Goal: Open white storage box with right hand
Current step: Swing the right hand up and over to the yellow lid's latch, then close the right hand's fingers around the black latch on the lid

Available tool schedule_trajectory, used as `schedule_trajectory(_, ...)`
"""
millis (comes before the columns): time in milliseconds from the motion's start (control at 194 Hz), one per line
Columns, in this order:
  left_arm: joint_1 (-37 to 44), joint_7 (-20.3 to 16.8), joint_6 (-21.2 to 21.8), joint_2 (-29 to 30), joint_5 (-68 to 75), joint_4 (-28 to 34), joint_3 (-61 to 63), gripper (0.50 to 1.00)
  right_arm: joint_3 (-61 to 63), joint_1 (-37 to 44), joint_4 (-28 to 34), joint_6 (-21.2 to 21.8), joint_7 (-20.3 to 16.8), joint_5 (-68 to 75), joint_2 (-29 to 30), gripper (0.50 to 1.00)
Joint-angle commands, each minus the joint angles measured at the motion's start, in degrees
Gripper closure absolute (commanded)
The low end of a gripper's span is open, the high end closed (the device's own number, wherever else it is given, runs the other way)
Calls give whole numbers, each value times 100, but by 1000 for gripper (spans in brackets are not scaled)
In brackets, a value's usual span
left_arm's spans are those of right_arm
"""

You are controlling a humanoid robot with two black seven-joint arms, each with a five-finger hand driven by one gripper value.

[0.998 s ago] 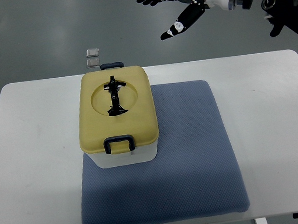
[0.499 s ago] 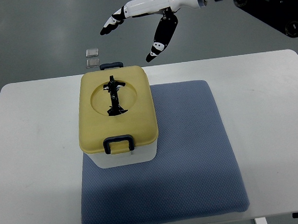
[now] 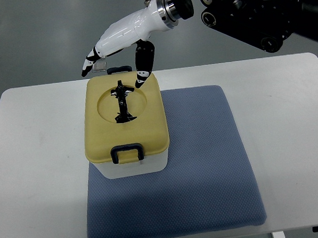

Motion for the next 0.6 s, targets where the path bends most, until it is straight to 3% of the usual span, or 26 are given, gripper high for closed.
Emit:
schedule_trajectory(0, 1, 0, -1, 0, 0, -8, -4, 500, -9, 10, -7, 0, 96, -328, 143, 591)
schedule_trajectory(309, 1, -9, -1, 0, -8, -158, -12, 500, -159, -42, -77, -150, 177, -846, 371, 615)
schedule_trajectory(597, 1, -9, 7, 0, -17, -193, -48, 500, -625, -69, -130, -783, 177, -846, 406, 650)
